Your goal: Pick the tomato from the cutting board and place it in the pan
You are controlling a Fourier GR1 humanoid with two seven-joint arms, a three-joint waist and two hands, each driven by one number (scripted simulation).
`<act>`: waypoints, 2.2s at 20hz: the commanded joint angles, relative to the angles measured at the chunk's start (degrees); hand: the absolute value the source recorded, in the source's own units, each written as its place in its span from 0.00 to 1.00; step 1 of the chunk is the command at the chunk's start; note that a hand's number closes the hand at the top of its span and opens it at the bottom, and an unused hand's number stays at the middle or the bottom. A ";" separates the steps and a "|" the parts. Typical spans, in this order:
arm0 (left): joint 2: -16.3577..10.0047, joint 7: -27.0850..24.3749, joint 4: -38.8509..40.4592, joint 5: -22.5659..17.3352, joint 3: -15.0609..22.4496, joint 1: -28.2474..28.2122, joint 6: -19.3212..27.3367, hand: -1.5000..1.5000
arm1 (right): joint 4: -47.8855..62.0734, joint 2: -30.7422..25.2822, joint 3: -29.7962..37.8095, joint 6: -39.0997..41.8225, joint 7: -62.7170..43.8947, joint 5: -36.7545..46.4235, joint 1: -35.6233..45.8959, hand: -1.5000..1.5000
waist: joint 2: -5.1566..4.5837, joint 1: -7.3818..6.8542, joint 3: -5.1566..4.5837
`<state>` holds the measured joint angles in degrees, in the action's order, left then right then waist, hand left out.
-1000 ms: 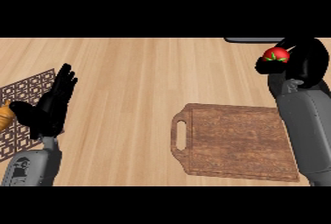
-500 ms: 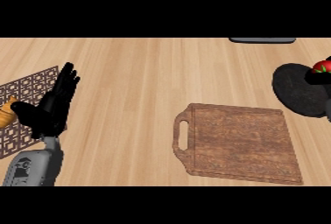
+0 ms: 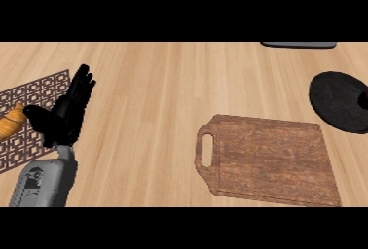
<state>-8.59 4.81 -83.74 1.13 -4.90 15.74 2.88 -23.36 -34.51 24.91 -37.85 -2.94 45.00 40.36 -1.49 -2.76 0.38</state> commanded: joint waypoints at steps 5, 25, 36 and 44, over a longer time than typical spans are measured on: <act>-0.35 -0.17 -0.50 -1.39 -0.66 -0.38 -1.17 0.50 | 8.89 -1.44 8.07 16.86 6.75 -10.61 1.96 0.00 | -0.06 -0.84 0.15; -1.78 2.34 -2.35 -1.30 -2.37 -2.20 -0.47 0.50 | 4.48 3.39 24.49 29.23 39.18 -32.11 -9.42 0.00 | 1.70 3.30 -0.31; -2.01 -0.18 -2.41 -1.07 -3.84 -6.01 0.08 0.50 | -24.41 11.79 20.88 39.95 33.92 -37.90 -27.06 0.00 | 2.56 5.50 -0.73; -3.69 0.99 -1.09 -0.83 -3.76 -2.48 -1.29 0.50 | -57.82 21.90 16.60 39.14 17.55 -38.09 -42.00 0.00 | 1.89 4.45 -0.59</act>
<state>-11.34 5.40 -85.46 0.21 -8.51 11.49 2.23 -66.23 -16.62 43.11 2.28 22.12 6.99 4.48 0.73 2.39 -0.30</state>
